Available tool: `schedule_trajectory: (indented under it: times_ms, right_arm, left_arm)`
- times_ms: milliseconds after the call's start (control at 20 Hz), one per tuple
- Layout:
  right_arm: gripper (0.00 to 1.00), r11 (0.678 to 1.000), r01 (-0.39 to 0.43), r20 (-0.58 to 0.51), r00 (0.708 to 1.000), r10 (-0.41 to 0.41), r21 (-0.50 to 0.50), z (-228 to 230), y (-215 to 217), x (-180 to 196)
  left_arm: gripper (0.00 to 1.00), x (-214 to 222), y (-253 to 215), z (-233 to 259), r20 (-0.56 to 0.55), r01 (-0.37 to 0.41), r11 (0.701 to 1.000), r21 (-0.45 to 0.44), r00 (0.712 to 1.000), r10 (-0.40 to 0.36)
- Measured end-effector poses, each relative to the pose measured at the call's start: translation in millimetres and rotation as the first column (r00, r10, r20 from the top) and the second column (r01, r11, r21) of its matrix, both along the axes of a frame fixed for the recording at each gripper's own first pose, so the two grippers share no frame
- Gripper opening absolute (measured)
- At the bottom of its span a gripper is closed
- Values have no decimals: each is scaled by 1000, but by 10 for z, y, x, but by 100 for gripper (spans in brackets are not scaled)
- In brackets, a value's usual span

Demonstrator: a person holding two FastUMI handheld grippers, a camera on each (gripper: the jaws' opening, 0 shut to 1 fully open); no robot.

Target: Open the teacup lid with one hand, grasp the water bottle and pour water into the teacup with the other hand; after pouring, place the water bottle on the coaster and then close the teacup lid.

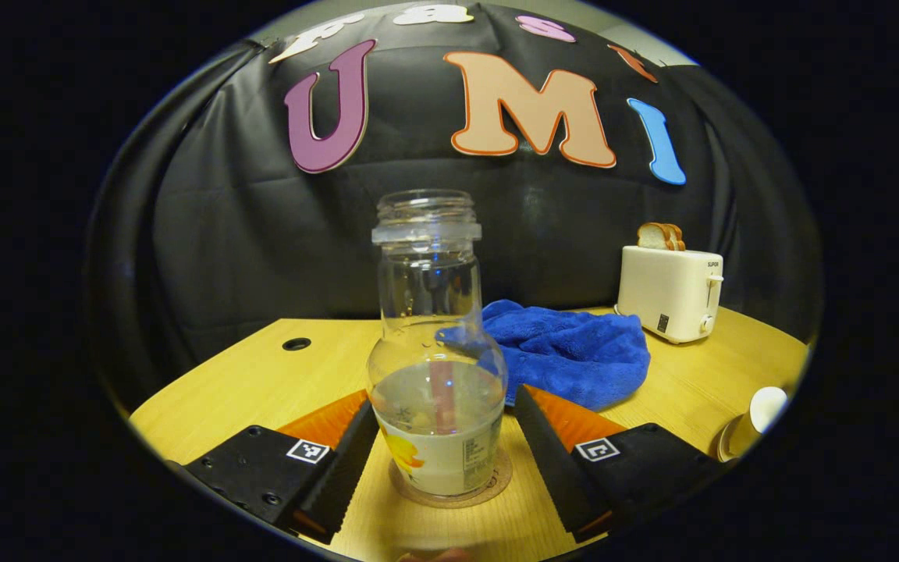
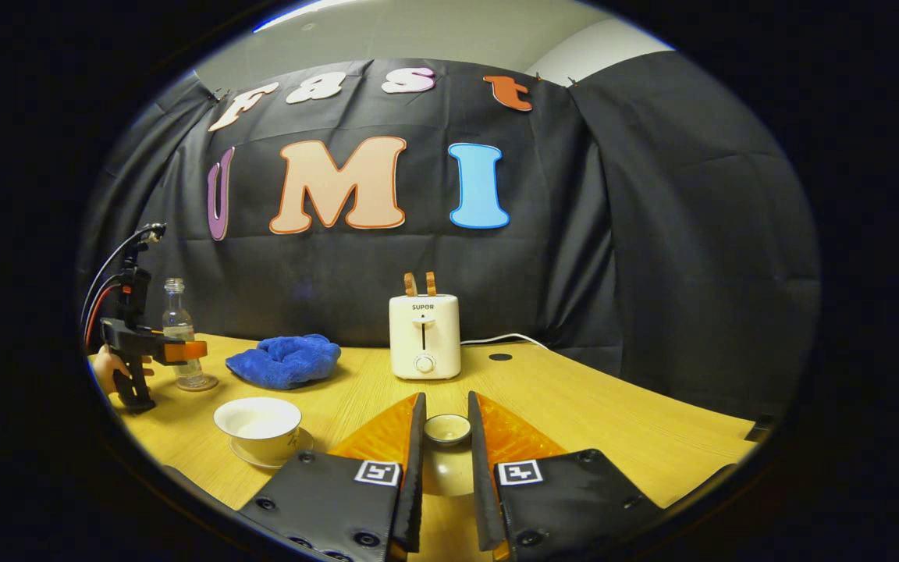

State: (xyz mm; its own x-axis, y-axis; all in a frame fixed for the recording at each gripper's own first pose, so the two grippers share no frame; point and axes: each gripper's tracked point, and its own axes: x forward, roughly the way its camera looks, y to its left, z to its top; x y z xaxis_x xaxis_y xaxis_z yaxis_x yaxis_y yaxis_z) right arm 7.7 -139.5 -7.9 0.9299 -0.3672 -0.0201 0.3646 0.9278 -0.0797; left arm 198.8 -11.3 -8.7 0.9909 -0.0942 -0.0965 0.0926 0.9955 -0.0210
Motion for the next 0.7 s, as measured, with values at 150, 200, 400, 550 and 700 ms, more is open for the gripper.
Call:
schedule_trajectory:
  times_ms: [150, 200, 400, 550, 700]
  right_arm:
    - [31, 998, -62, -3, 998, 62, 5, -2, 106, 27]
    - [31, 997, -73, -4, 997, 73, 6, -9, 120, 33]
    - [32, 987, -160, -11, 987, 160, 16, -22, 297, 74]
    - [32, 972, -236, -17, 972, 236, 24, -42, 430, 98]
    - [31, 958, -286, -20, 958, 286, 31, -57, 565, 131]
  left_arm:
    - [97, -166, 9, 137, 99, -8, 1000, 14, 995, 7]
    - [97, -223, 32, 178, 124, -20, 1000, 9, 992, 19]
    - [98, -390, 58, 185, 136, -30, 1000, 1, 990, 30]
    - [97, -516, 88, 189, 139, -34, 999, -16, 990, 36]
    - [97, -674, 137, 181, 137, -57, 998, -34, 989, 61]
